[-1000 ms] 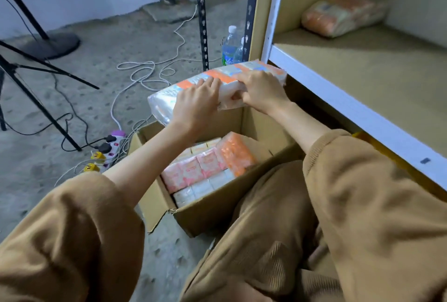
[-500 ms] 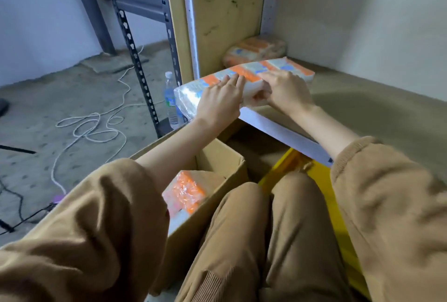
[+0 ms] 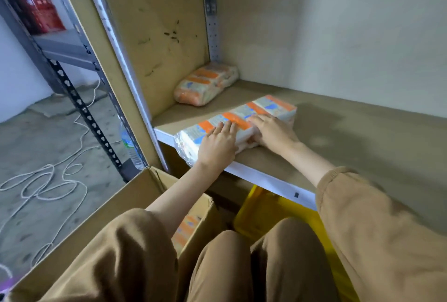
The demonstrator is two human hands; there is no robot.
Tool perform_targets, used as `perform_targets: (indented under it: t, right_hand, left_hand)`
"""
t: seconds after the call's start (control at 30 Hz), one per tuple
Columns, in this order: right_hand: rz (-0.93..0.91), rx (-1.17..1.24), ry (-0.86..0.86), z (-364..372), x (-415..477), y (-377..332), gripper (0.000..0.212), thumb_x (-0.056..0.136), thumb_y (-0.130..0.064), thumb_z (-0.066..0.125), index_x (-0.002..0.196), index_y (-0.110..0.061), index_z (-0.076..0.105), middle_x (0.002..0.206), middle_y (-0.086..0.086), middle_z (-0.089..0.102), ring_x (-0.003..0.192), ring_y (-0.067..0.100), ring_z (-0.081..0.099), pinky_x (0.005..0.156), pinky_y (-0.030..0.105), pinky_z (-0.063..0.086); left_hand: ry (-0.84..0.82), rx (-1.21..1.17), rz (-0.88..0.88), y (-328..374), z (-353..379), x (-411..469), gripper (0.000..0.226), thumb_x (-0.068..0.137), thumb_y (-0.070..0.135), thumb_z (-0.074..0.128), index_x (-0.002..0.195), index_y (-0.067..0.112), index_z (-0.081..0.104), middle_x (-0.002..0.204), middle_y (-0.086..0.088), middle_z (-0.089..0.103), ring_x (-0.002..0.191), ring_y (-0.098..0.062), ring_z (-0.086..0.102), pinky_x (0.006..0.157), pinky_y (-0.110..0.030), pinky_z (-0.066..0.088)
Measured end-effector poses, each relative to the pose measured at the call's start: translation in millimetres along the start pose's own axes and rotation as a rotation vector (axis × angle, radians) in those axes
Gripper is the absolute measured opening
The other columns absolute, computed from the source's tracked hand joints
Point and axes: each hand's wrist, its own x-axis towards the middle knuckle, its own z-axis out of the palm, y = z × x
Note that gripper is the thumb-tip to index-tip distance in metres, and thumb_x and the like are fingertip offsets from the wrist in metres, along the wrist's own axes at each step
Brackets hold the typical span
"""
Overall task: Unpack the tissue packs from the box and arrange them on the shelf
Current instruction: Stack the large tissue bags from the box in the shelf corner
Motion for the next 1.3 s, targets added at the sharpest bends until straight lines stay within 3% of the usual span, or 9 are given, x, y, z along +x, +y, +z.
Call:
perform_targets:
  t: [0.07,0.27,0.47,0.63,0.73,0.87,1.07,1.23,1.3]
  right_hand:
    - [-0.02,0.026,-0.022,4.0,13.2,4.2,0.045,0.088,-0.011,0.052,0.133,-0.01,0.045,0.145,0.007,0.042,0.135,0.022,0.037,0.109,0.037,0.034]
    - [-0.058,0.03,-0.045,12.2,50.8,11.0,0.047,0.088,0.002,0.042,0.134,-0.007,0.041,0.148,0.009,0.036,0.138,0.024,0.032,0.111,0.037,0.031]
    - [0.001,0.028,0.025,28.8,73.4,15.6,0.056,0.095,0.0,0.032,0.147,-0.007,0.014,0.159,0.009,0.009,0.146,0.022,0.013,0.118,0.03,0.012]
    - [0.129,0.138,0.023,48.2,69.0,20.6,0.069,0.097,-0.021,0.042,0.148,-0.005,-0.002,0.159,0.011,-0.007,0.148,0.023,-0.002,0.119,0.029,0.009]
    - [0.197,0.192,-0.04,52.5,67.9,22.7,0.073,0.095,-0.029,0.046,0.148,-0.003,0.003,0.159,0.013,-0.005,0.148,0.026,0.005,0.119,0.032,0.012]
    - [0.257,0.19,-0.108,62.7,74.8,25.6,0.062,0.096,-0.035,0.041,0.145,-0.001,0.022,0.157,0.016,0.014,0.146,0.026,0.016,0.119,0.031,0.011]
    - [0.272,0.184,-0.149,67.0,91.4,23.9,0.063,0.096,-0.039,0.036,0.145,-0.001,0.023,0.156,0.016,0.018,0.146,0.025,0.015,0.12,0.033,0.009]
    - [0.298,0.198,0.094,76.4,102.1,17.0,0.06,0.086,-0.034,0.054,0.126,0.012,0.048,0.135,0.027,0.049,0.129,0.033,0.048,0.108,0.034,0.037]
    - [0.28,0.189,0.02,72.6,103.4,16.6,0.061,0.092,-0.034,0.044,0.136,0.008,0.036,0.146,0.023,0.037,0.138,0.029,0.035,0.115,0.033,0.025]
  left_hand:
    - [-0.075,-0.041,0.013,-1.8,4.4,11.5,0.066,0.085,0.03,0.064,0.141,0.006,0.036,0.148,-0.009,0.041,0.139,-0.02,0.038,0.111,-0.028,0.034]
    - [-0.162,-0.051,-0.126,-13.0,23.2,26.2,0.08,0.091,0.034,0.055,0.151,0.009,0.008,0.16,-0.01,0.01,0.149,-0.027,0.01,0.121,-0.033,0.012]
    - [-0.071,0.006,-0.151,-18.6,40.4,54.1,0.062,0.093,0.022,0.048,0.148,0.006,0.022,0.155,-0.011,0.027,0.145,-0.026,0.026,0.118,-0.033,0.023]
    - [-0.057,0.069,-0.174,-21.7,58.3,85.9,0.065,0.042,0.02,0.087,0.102,0.002,0.071,0.099,-0.012,0.075,0.09,-0.028,0.073,0.074,-0.033,0.059]
    - [-0.022,0.078,-0.185,-21.7,60.7,102.1,0.066,0.045,0.021,0.087,0.106,0.001,0.07,0.104,-0.015,0.074,0.095,-0.029,0.072,0.078,-0.034,0.059]
    - [-0.124,0.089,-0.15,-17.8,60.8,117.2,0.058,0.094,0.013,0.047,0.145,0.0,0.024,0.151,-0.018,0.032,0.14,-0.032,0.032,0.114,-0.038,0.029]
    - [-0.11,0.182,-0.234,-21.4,43.8,136.4,0.045,0.064,0.03,0.079,0.102,0.01,0.067,0.093,-0.004,0.073,0.087,-0.018,0.071,0.065,-0.024,0.055]
    - [-0.047,0.053,-0.229,-33.2,18.0,161.4,0.03,0.093,0.02,0.05,0.119,0.006,0.053,0.117,-0.013,0.065,0.109,-0.034,0.061,0.083,-0.035,0.049]
    - [-0.008,0.059,-0.24,-41.1,-0.6,168.1,0.028,0.091,0.018,0.051,0.115,0.005,0.057,0.115,-0.015,0.065,0.107,-0.036,0.061,0.082,-0.036,0.048]
